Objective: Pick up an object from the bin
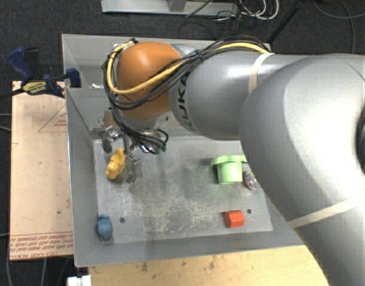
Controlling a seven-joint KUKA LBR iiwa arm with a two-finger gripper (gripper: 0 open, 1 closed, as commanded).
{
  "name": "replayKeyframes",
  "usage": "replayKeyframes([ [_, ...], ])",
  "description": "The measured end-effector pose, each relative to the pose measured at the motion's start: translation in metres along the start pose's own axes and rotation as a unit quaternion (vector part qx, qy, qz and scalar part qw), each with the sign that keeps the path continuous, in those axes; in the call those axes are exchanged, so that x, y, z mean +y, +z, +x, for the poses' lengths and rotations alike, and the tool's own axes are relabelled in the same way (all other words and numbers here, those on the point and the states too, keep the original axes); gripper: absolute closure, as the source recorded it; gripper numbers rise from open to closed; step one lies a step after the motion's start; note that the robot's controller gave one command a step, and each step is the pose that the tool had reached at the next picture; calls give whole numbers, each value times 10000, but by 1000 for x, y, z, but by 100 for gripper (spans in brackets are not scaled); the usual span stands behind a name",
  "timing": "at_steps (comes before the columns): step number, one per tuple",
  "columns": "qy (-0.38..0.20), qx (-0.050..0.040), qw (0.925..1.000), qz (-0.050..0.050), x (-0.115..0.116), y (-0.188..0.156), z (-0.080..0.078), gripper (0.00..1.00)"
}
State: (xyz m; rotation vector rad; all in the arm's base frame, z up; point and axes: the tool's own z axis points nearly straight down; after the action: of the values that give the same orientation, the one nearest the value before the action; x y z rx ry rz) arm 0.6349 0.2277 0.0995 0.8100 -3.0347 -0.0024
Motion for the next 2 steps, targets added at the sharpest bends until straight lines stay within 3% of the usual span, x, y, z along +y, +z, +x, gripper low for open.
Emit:
replayKeyframes([
  [1,-121,-14,9999,3,-4,31,-12,0],
  [2,-120,-20,9999,2,-4,29,-12,100],
])
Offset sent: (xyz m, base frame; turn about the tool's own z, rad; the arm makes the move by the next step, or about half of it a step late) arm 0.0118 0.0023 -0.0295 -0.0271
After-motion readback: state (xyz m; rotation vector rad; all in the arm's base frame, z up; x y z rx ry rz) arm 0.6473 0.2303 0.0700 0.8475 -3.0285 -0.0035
